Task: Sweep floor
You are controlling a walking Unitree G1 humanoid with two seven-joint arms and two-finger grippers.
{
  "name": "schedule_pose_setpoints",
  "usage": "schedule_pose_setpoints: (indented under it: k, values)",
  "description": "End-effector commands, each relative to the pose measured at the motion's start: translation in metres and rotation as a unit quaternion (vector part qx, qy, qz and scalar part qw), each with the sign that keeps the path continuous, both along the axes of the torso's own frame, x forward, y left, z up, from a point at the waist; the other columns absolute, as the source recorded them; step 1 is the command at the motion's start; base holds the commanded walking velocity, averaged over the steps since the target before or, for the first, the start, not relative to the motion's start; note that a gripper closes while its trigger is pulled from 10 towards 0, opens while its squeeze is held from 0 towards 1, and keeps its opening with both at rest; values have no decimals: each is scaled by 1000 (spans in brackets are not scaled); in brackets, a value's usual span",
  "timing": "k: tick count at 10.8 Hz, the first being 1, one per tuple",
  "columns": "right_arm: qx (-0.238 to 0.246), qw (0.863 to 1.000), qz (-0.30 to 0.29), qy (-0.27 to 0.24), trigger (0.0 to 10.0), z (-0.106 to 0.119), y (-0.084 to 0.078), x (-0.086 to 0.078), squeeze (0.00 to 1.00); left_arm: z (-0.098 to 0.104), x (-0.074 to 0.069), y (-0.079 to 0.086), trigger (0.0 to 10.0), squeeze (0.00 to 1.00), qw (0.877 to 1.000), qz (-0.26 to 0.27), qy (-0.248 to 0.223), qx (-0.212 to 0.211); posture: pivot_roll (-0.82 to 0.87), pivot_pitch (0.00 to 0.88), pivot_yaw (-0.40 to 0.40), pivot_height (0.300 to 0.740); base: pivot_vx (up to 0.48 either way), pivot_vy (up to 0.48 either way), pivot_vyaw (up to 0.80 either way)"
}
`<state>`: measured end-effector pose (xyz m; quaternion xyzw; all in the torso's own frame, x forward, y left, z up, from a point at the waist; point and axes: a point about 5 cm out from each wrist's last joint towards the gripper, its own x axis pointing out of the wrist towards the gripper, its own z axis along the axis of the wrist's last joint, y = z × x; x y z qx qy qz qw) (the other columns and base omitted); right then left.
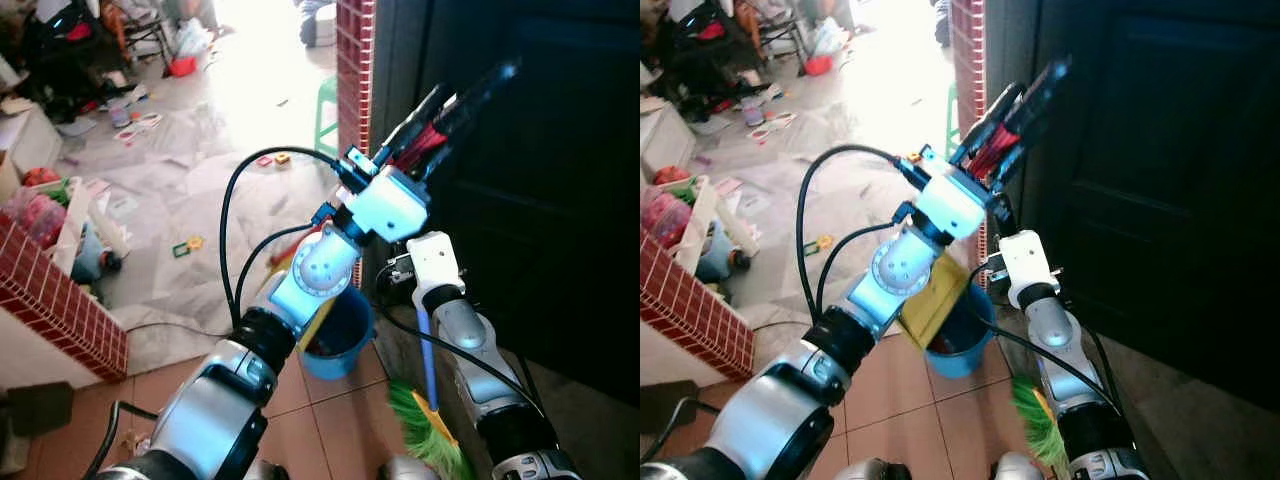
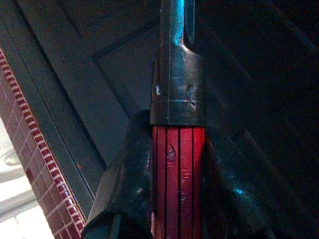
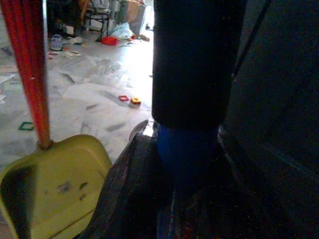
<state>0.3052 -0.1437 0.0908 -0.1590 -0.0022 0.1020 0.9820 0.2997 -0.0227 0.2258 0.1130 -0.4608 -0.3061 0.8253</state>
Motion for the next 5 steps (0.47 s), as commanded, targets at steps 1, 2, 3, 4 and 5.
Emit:
schedule_pose_setpoints:
  k: [1,2,3,4,5]
  values:
    - [-14,1000,4,-16,10000,6,3,4,0,20,-8,-4,10000,0,998,-12,-50,-23,-249,7,85,740,0,0,0]
    - [-15,1000,2,-18,10000,6,2,5,0,24,-7,-6,10000,0,998,-10,-50,-22,-247,5,85,740,0,0,0]
    - [-17,1000,2,-19,10000,7,3,5,0,26,-11,-9,10000,0,997,-9,-72,-14,-246,4,84,740,0,0,0]
    - [-18,1000,2,-20,10000,6,3,5,0,31,-12,-8,10000,0,996,-3,-89,-19,-247,4,84,740,0,0,0]
    - [-19,1000,-1,-19,10000,5,1,5,0,42,-8,-2,10000,0,993,28,-115,-28,-248,2,87,740,0,0,0]
